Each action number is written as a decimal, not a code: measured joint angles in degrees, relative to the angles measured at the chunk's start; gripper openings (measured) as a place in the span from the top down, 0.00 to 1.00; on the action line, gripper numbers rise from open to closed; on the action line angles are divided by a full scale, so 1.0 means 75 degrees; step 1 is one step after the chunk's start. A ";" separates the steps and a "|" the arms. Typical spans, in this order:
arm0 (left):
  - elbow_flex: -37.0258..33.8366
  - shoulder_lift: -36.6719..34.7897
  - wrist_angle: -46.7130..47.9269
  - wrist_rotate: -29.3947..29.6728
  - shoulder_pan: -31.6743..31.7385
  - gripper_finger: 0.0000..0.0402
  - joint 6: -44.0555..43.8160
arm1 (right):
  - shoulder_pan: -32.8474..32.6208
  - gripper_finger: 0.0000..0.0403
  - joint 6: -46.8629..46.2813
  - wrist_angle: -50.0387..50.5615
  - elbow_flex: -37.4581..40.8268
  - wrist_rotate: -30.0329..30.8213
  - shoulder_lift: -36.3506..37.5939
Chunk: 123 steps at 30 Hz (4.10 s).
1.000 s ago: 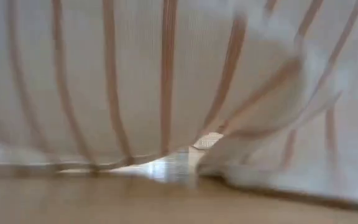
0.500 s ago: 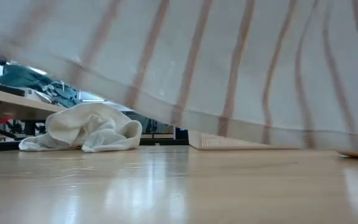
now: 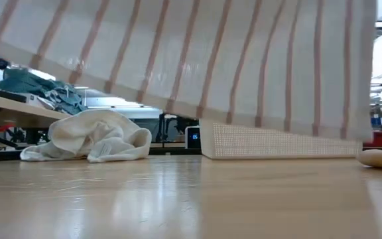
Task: Fold towel
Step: Fold the white striped towel
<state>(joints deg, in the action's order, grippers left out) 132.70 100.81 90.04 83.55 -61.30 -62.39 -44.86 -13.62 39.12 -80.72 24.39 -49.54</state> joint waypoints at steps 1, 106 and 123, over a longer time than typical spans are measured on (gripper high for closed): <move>-0.0027 -0.0093 0.0001 0.0003 0.0000 1.00 0.0148 | 0.0019 1.00 0.0143 0.0006 -0.0058 0.0086 0.0001; -0.7407 0.2208 -0.4850 -0.7676 0.1851 0.79 -0.7953 | -0.0079 0.62 -0.4791 -0.2339 0.6072 -0.3116 -0.3314; -0.7220 0.2218 -0.5067 -0.6892 0.1770 1.00 -0.7153 | -0.0082 0.99 -0.4806 -0.2235 0.6072 -0.3250 -0.3343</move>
<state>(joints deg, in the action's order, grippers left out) 78.55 117.45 52.04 31.86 -48.02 -116.04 -45.47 -49.67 22.35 -35.18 0.01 -74.61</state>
